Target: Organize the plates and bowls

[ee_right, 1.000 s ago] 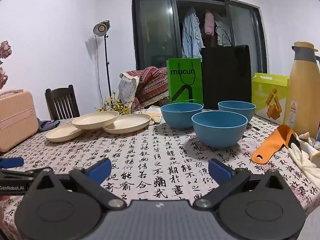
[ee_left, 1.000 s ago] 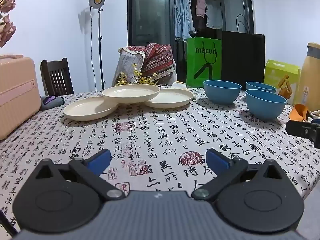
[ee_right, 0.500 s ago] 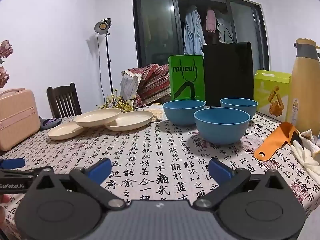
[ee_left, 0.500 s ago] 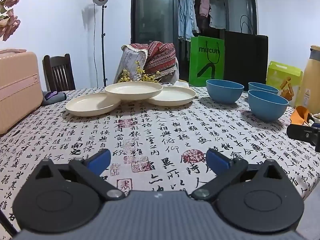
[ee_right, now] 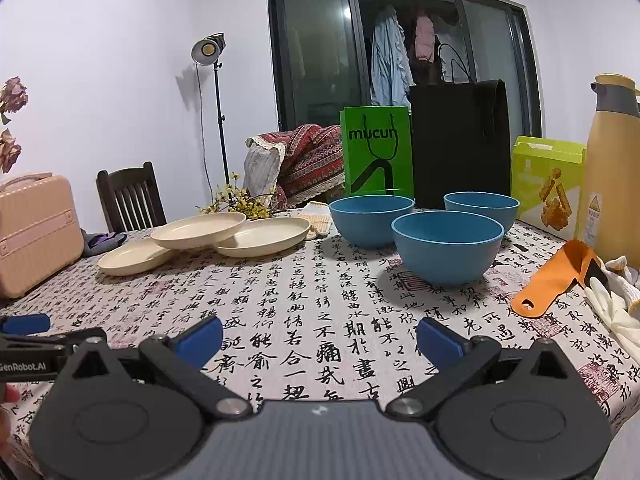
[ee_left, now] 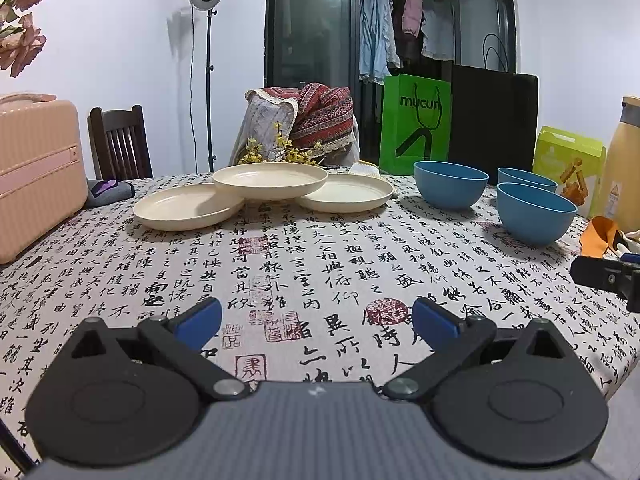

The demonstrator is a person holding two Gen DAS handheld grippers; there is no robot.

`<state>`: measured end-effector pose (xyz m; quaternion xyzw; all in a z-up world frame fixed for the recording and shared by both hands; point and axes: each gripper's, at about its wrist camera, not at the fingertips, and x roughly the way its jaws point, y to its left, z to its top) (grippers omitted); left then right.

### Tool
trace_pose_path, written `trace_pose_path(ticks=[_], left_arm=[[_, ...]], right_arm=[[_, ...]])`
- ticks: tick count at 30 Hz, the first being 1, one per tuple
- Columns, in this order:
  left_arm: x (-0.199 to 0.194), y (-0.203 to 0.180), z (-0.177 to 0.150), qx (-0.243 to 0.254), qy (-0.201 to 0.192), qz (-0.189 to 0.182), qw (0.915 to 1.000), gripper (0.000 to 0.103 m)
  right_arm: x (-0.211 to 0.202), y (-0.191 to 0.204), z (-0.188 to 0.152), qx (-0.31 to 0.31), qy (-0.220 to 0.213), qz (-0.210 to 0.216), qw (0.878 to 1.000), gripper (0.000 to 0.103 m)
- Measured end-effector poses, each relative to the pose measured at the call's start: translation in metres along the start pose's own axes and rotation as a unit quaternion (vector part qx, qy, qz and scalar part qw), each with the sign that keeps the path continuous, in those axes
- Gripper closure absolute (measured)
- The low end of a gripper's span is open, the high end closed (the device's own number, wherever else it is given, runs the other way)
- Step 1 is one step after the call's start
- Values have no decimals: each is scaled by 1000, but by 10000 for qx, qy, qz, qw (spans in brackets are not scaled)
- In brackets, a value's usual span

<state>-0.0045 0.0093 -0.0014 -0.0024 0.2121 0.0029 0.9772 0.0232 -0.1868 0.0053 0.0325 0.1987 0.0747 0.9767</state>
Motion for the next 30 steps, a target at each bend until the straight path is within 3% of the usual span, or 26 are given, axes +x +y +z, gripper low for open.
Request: trace_pose_path(ticks=[30], left_arm=[[-4,0,0,-24,-50,11,10000,0]], right_arm=[[-1,4,1,-23,28,34,10000,0]])
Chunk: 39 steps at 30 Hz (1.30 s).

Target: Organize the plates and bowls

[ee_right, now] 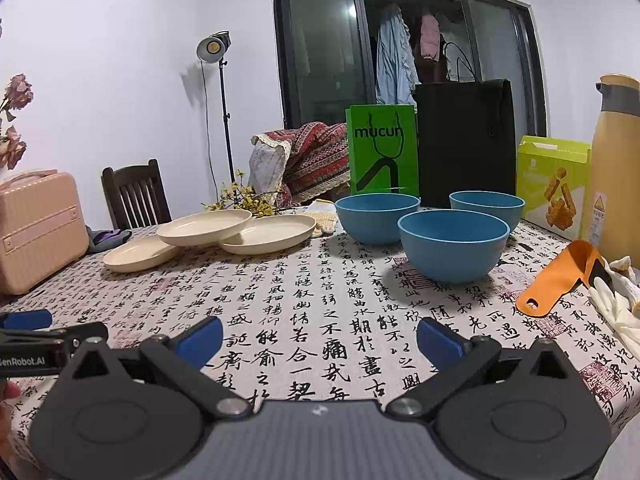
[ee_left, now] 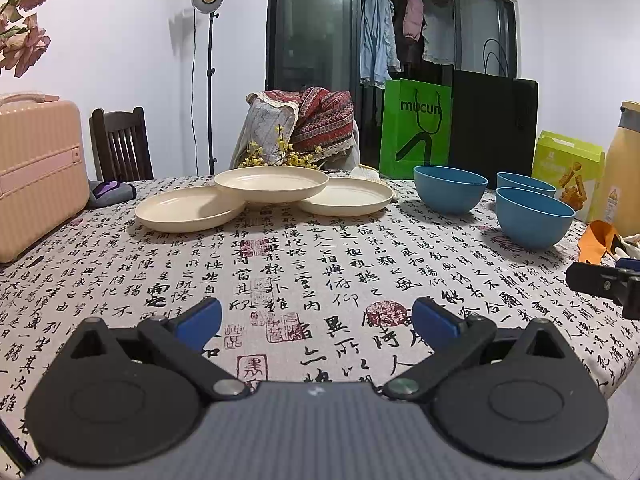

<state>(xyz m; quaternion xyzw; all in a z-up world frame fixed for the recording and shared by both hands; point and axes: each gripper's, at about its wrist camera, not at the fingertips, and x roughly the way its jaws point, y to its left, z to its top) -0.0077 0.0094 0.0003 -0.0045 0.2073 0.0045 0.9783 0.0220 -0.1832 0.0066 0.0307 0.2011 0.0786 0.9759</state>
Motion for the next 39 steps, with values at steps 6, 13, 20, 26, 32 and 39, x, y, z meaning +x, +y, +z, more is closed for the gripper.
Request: trace_pose_path(ticks=[6,13,20,26,32,39], left_arm=[[-1,0,-1,8,-17,8,10000,0],[-3,0,-1,14,-38,7,10000,0],[-6,0,-2,34,-90,0,10000,0],[-8,0,-2,40,-108,-13,9999,0],[-9,0,-3,31,-119,-51,9999,0],[-12,0,-1,42,-177,-86,9998,0]], right_arm=[[0,0,0,2,-4,-4,10000,0],[0,1,0,-1,-3,-4,10000,0],[-1,3,1,-8,-7,0,10000,0],[-1,3,0,-7,-7,3,10000,0],[-1,6,1,-17,-15,2,10000,0],[-3,9,4,-45,-62,12,10000,0]])
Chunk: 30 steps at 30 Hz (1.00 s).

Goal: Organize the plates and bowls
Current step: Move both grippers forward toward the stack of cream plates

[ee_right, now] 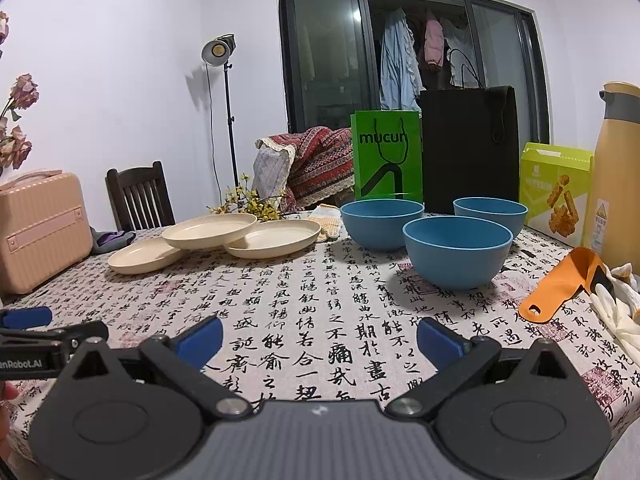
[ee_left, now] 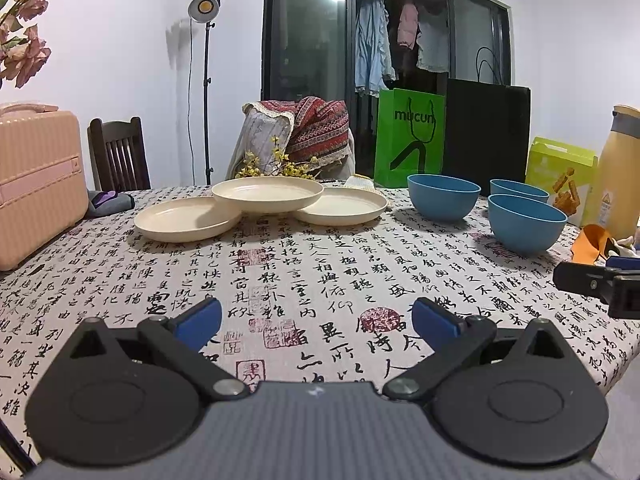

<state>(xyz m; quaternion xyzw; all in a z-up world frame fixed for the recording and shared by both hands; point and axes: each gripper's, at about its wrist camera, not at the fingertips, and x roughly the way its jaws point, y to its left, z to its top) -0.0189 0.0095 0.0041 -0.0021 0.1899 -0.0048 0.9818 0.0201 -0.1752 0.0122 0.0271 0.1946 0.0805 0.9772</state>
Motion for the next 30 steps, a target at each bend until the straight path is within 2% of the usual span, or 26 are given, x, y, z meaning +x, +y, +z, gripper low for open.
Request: trace_pose_path(ticks=[17,30], left_arm=[[1,5,19,-134,-206,-21,9997,0],[13,14,36,-325,-302,0,9990,0]], right_arm=[[11,-1,17,192,-360,-55,9992,0],[26,3,35,195,-479,-101,9986,0]])
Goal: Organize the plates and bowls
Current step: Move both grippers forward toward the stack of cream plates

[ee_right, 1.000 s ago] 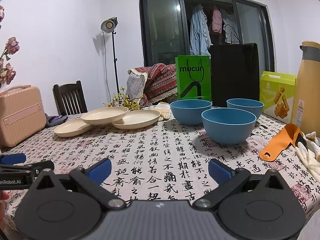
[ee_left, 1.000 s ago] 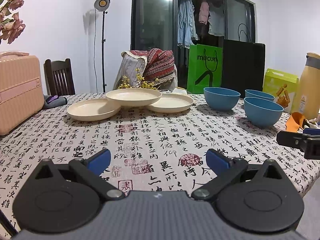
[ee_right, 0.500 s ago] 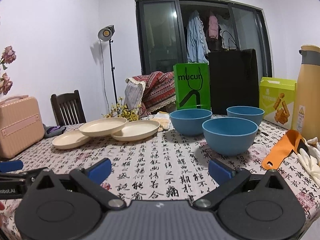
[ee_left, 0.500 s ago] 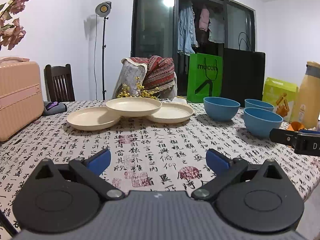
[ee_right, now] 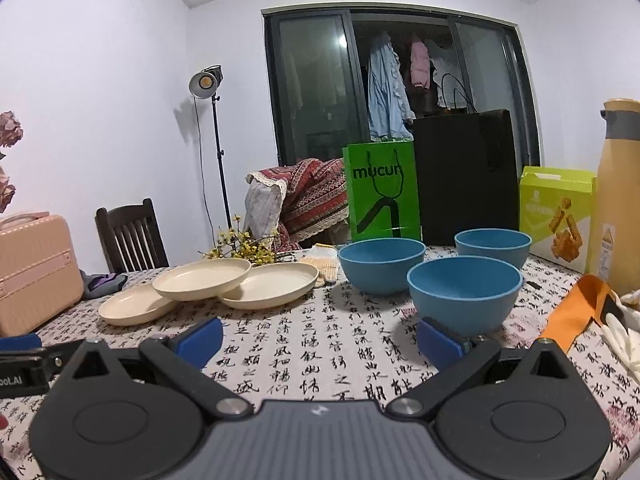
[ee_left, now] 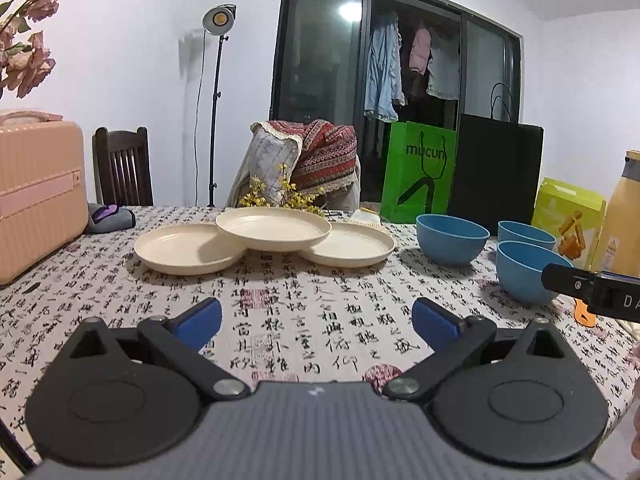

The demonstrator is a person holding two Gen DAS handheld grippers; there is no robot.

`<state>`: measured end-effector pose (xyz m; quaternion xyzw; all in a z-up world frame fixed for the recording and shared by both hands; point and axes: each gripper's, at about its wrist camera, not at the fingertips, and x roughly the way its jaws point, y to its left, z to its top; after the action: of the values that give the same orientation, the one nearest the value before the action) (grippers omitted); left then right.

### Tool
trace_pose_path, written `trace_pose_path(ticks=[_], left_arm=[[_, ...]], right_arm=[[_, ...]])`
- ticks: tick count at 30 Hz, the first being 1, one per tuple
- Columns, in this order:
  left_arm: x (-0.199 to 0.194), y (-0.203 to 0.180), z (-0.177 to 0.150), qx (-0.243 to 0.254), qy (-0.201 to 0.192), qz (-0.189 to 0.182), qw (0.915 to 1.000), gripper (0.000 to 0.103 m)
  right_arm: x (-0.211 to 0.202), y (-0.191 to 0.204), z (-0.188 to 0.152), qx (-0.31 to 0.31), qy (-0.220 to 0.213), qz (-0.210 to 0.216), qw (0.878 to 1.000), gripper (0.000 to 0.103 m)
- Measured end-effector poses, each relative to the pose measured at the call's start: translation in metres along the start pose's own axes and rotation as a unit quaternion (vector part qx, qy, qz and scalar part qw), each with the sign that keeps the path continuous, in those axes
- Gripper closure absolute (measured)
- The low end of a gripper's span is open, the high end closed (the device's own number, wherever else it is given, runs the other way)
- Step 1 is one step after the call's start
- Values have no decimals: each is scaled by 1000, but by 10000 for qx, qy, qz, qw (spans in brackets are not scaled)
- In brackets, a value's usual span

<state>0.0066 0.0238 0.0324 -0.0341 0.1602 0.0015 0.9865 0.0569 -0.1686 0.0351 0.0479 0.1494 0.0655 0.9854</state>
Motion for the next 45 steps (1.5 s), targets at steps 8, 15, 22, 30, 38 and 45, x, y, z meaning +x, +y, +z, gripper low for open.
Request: trace_pose_path(ticks=[8,15,22,30,38,45], left_arm=[[11,9,17,-146,-66,74,9998,0],[20,19,34,-176,-144,219,9995,0],[27,27,56,-253,-185,301,9991,0],[41,36,83,-366,-5,282,9989,0],[60,42,100,-412,170,362,9983,0],[78,53,115,-522,306,494,9969,0]], right_arm=[[17,5,15,-27,0,18,10000,0],[33,9,30,79,34,93,9999,0],[47,19,48,-39,-6,148,9999,0],[65,37,70,-268,-1,212,9994,0],[89,54,81,-429,127,333,9984,0],[114,62,93,-363,286,377,9982,0]])
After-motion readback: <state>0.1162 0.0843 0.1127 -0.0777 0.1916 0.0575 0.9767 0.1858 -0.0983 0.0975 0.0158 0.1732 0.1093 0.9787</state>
